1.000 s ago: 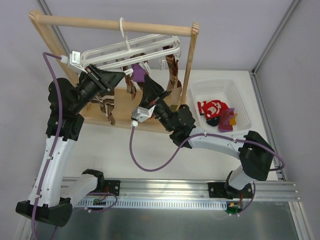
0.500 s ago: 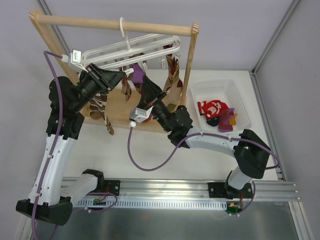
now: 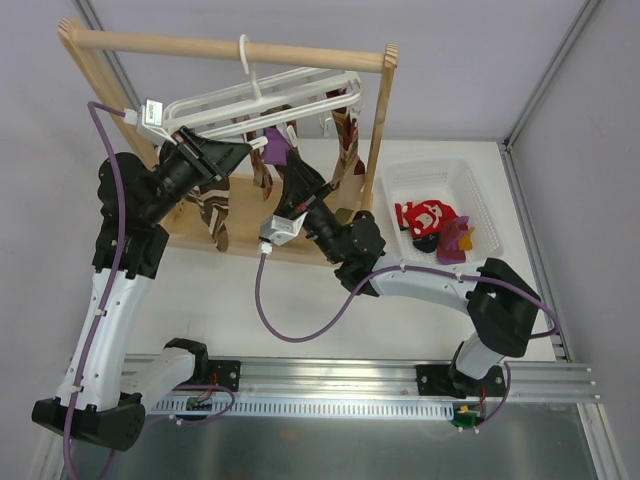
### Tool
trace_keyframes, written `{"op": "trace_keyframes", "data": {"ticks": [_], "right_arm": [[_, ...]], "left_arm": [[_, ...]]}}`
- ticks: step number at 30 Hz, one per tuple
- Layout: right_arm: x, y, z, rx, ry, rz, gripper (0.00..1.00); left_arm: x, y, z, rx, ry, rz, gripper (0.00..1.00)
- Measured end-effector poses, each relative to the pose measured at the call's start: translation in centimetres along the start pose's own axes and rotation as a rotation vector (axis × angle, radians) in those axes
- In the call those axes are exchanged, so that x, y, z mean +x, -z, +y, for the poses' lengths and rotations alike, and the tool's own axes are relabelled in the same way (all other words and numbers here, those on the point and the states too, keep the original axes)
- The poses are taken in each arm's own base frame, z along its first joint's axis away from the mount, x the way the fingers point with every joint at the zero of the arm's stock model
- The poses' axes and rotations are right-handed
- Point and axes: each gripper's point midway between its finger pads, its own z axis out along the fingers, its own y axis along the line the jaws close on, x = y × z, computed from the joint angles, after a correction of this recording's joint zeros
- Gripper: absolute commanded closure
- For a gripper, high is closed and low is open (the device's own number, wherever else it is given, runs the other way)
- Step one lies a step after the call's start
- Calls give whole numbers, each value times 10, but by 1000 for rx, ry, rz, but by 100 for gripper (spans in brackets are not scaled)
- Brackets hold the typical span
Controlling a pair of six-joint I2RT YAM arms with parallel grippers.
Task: Clip the socks to the hanger
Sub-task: Clamp the sock onto the hanger.
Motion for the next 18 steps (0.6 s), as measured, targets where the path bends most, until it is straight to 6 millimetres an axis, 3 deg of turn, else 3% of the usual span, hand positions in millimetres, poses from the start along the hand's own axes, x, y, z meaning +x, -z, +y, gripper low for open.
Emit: {"op": "trace_keyframes", "data": {"ticks": [18], "right_arm": [[-7,-4,6,2,-9,-17,99]], "left_arm": [[2,-4,4,-5,7,12,88]]}}
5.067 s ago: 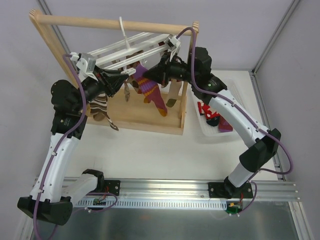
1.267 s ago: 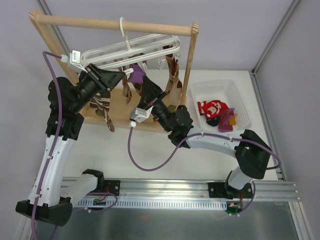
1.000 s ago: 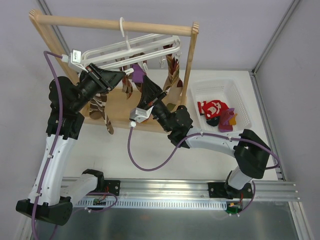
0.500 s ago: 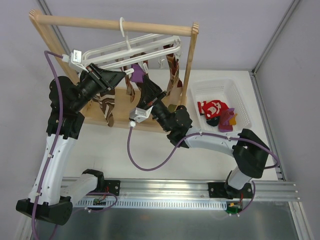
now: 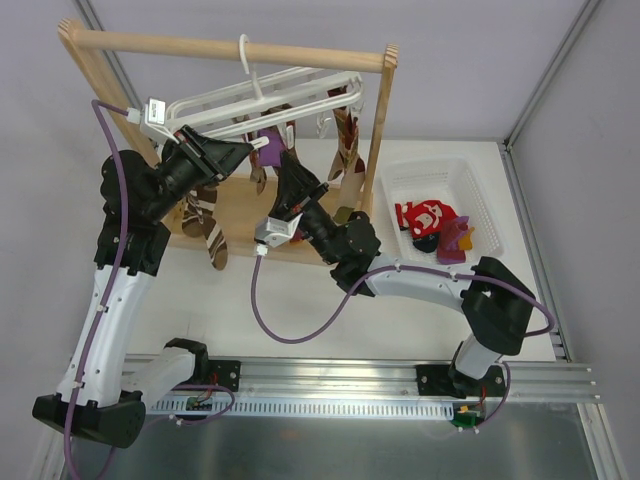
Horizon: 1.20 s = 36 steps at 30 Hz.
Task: Clip the socks to the hanger
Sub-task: Clamp the sock onto the hanger.
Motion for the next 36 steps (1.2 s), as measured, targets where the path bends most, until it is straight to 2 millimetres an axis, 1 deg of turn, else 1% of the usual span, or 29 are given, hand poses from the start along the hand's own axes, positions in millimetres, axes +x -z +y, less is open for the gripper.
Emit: {"op": "trace_keyframes", "data": {"ticks": [5,16,23,27,30,31,34,35,36], "right_arm": [[-2,-4,-2,10,6,-5,99],[-4,-6,13,-12,20,-9,99],[-4,-5,14,-11,9,2,99],[-4,-5,14,-11,5,2,99],[-5,-5,15,-12,5,2,99],[-5,-5,15,-12,5,1,99],[-5,-5,15,-11,5,1,99],[-5,-5,14,-10,5,1,99],[-5,-6,13,-8,5,1,99]], "left_arm": [[1,0,0,4,0,5,88],[1,-1,0,4,0,5,87],[1,-1,0,4,0,5,86],[1,-1,0,4,1,5,77],[1,0,0,2,1,4,61],[1,0,0,0,4,6,53],[5,2,2,-12,16,21,42],[6,2,3,-16,20,25,36],[7,2,3,-18,22,27,33]]}}
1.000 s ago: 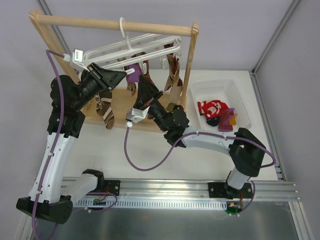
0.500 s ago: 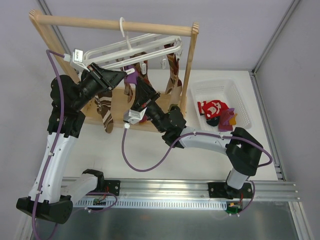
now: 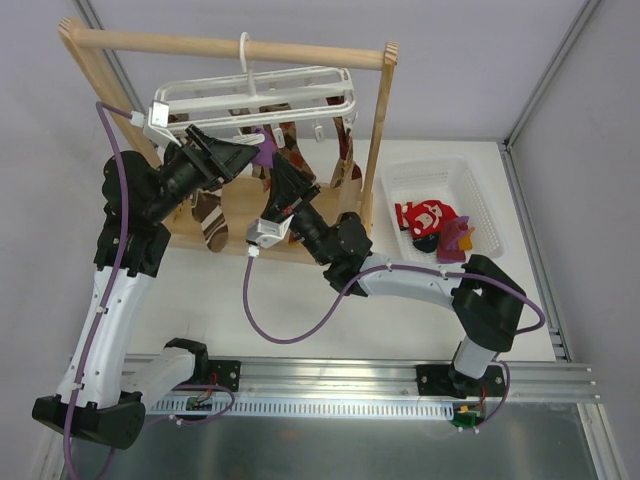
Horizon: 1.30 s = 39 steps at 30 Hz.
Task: Clip the socks to the hanger
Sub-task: Clamp the sock onto the hanger, then open the clamp at the hanger.
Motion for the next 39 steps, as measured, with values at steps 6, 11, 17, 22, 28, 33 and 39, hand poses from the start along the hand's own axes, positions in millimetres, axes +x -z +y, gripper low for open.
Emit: {"op": "trace_keyframes", "data": {"ticks": [6,11,17,22,28,33,39], "right_arm": [[-1,-3,-6,17,-3,6,99],[2,-2,-6,19,-15,27,75],[6,5,22,-125,-91,105,0],[-2,26,21,-285,-283,174,0],[-18,50,-30,-363,-621,278,0],[-19,76,-45,-393,-814,382,0],[-3,124,-41,-391,-971,550,3]], "left_arm": [[3,2,2,-11,17,8,11],[2,7,-3,-2,12,0,9],[2,8,-4,0,5,-4,8],[0,8,0,-16,-20,-17,8],[1,14,11,-68,-82,-22,8],[9,30,11,-59,-199,-16,8],[28,62,-1,24,-359,4,11]]}}
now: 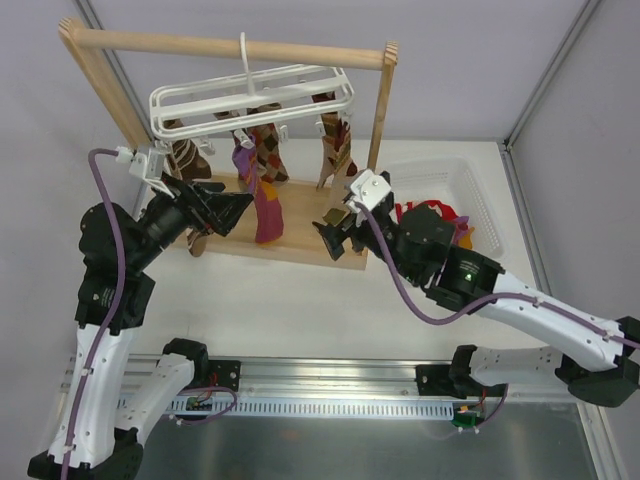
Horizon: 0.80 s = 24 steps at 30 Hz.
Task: Clip the socks to the hanger
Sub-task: Open the clamp at the hanger.
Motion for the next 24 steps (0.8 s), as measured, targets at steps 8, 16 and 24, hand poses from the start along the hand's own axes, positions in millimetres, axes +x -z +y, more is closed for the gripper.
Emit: {"op": "trace_keyframes", "data": {"ticks": [8,16,24], "right_arm": [[14,56,-54,179,-247,21,3],[46,58,-111,367,-302,83,10],[84,9,-131,344,-314,182,44]], "left_arm": [[26,1,-11,98,-48,87,21],[62,-19,-31,198,-14,224,34],[70,-38,-23,158,19,220,45]]}}
